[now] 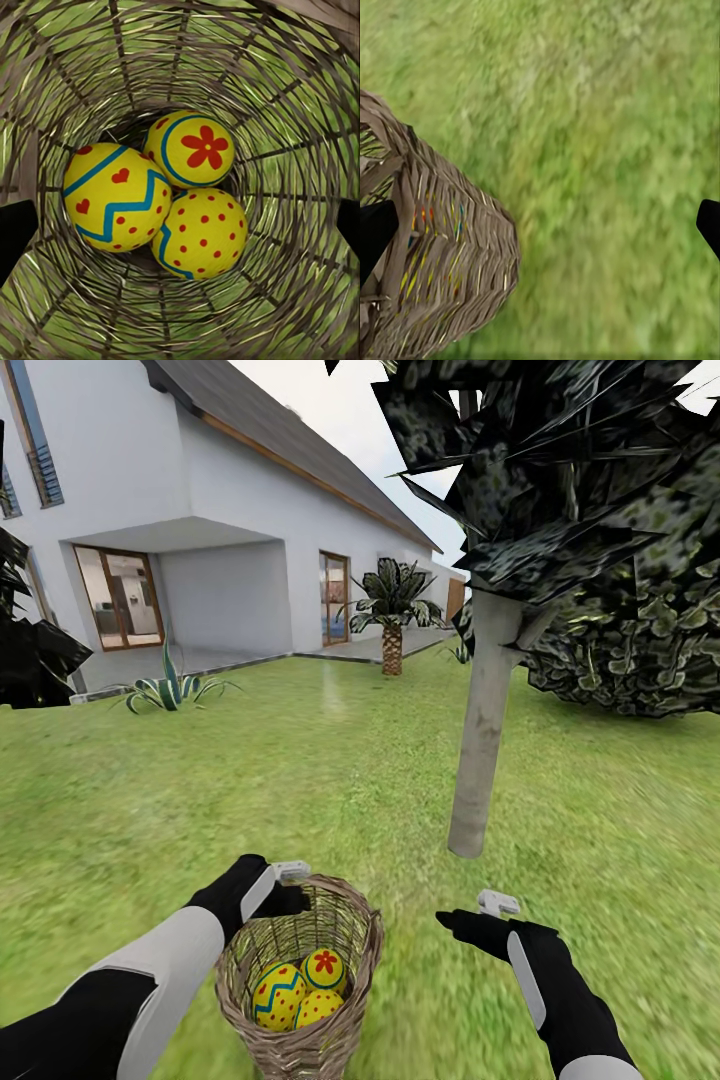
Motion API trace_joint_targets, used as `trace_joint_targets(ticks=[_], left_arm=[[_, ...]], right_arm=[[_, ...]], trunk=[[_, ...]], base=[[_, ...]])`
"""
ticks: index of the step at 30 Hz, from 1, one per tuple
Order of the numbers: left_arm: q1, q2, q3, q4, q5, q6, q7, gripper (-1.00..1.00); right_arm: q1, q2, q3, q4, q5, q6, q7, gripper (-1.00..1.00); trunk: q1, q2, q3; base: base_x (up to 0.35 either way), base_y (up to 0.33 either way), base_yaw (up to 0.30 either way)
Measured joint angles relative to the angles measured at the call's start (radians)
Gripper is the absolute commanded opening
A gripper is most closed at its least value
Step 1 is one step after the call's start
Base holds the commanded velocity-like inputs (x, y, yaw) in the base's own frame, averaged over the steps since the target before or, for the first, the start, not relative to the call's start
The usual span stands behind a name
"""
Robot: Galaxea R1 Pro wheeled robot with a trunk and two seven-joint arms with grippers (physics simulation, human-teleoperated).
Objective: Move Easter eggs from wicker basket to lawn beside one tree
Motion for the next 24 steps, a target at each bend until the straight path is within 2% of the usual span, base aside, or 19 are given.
trace_joint_targets(ticks=[3, 9, 14, 16, 19, 24], left_arm=[[0.000, -0.001, -0.001, 0.000, 0.000, -0.002, -0.003, 1.00], [0.000, 0.001, -0.004, -0.001, -0.001, -0.012, -0.006, 1.00], [0.000, 0.004, -0.006, -0.001, 0.001, -0.015, -0.037, 1.00], [0.000, 0.004, -0.008, 0.000, 0.002, -0.015, -0.051, 1.00], [0.000, 0.003, -0.009, 0.000, 0.001, -0.014, -0.057, 1.00], [0.000, 0.002, -0.009, 0.001, 0.001, -0.005, -0.061, 1.00]], right_arm=[[0.000, 0.000, 0.000, 0.000, 0.000, 0.000, 0.000, 1.00], [0.001, 0.000, 0.000, 0.000, 0.000, 0.000, 0.001, 1.00], [0.001, 0.000, 0.000, 0.000, -0.001, 0.000, 0.002, 1.00], [0.001, -0.002, -0.010, 0.000, -0.001, 0.000, 0.006, 1.00], [0.000, -0.004, -0.053, -0.002, -0.001, 0.000, 0.011, 1.00], [0.001, -0.005, -0.083, -0.002, -0.002, 0.000, 0.014, 1.00]], trunk=[[0.000, 0.000, 0.000], [0.023, -0.042, -0.019], [0.042, -0.077, -0.034], [0.044, -0.078, -0.042], [0.045, -0.079, -0.054], [0.047, -0.080, -0.073]], base=[[0.000, 0.000, 0.000], [0.000, 0.000, 0.000], [0.000, 0.000, 0.000], [0.000, 0.000, 0.000], [0.000, 0.000, 0.000], [0.000, 0.000, 0.000]])
